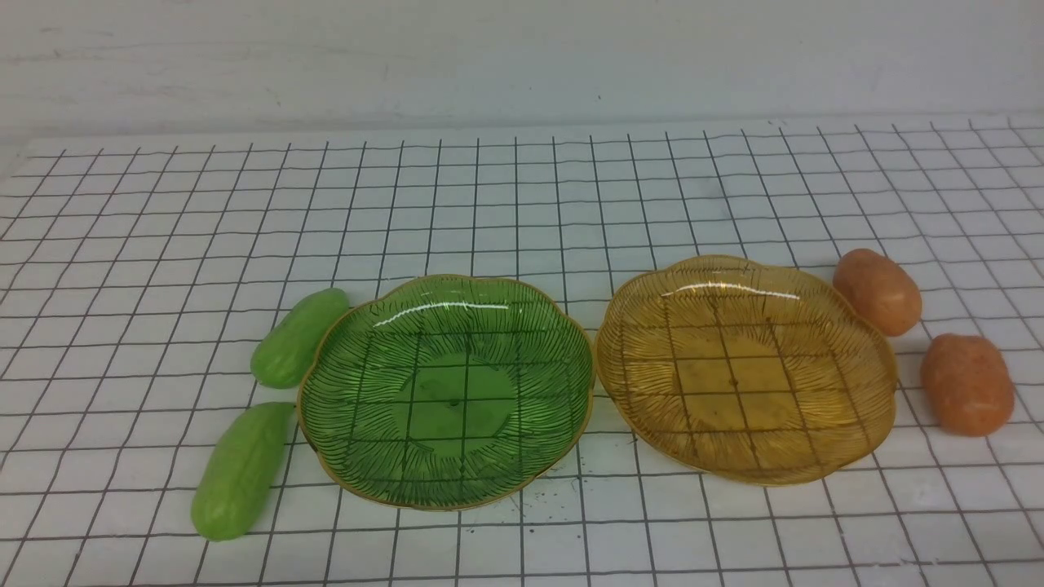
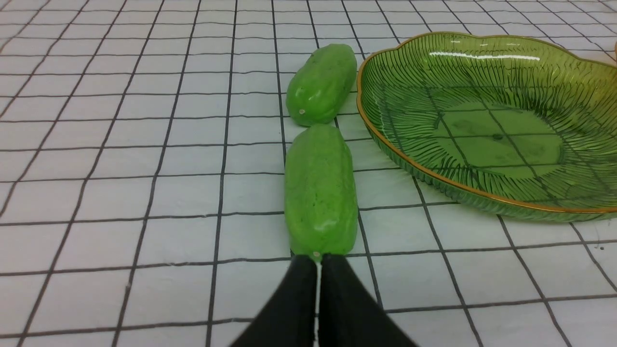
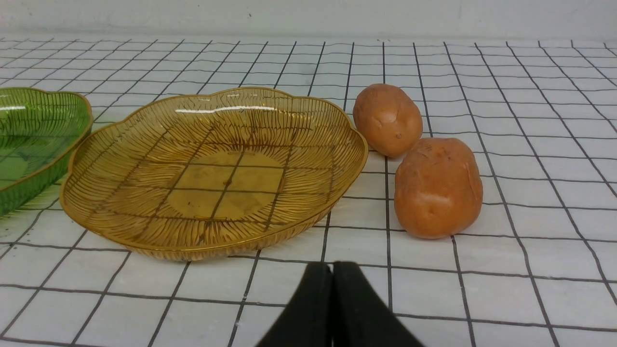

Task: Put different types of vegetables on the plate.
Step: 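Put the potato onto the plate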

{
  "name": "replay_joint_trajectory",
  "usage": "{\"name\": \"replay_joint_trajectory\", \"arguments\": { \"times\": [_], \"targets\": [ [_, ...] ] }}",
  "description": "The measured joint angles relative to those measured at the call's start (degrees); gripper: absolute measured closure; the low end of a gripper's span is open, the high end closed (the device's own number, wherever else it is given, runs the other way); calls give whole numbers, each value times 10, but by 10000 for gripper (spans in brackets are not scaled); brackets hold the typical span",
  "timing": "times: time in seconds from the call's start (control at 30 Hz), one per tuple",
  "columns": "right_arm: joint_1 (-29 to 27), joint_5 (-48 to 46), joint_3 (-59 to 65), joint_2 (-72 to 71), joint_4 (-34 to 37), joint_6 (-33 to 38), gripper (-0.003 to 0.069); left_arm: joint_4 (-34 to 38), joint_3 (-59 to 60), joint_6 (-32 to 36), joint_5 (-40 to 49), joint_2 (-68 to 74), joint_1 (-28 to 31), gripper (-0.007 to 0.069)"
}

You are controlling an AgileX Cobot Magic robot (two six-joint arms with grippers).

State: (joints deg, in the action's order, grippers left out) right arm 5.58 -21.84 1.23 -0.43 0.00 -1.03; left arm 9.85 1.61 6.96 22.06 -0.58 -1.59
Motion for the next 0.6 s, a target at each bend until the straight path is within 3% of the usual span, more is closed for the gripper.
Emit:
{"name": "replay_joint_trajectory", "arguments": {
  "times": [0.13, 0.23, 0.27, 0.3, 0.4, 0.47, 0.6],
  "targets": [
    [0, 0, 0, 0, 5, -3, 673, 17, 0, -14, 0, 0, 0, 632],
    [0, 4, 1, 0, 117, -74, 673, 157, 1, -95, 2, 0, 0, 632],
    [0, 5, 1, 0, 127, -85, 673, 169, 1, -110, 2, 0, 0, 632],
    [0, 11, 3, 0, 216, -127, 673, 273, 1, -161, 2, 0, 0, 632],
    [0, 13, 4, 0, 319, -167, 673, 404, 1, -222, 0, 0, 0, 632],
    [0, 19, 4, 0, 353, -169, 673, 480, 1, -237, -11, 0, 0, 632],
    [0, 29, 4, 0, 368, -167, 673, 522, 1, -209, -42, 0, 0, 632]
  ]
}}
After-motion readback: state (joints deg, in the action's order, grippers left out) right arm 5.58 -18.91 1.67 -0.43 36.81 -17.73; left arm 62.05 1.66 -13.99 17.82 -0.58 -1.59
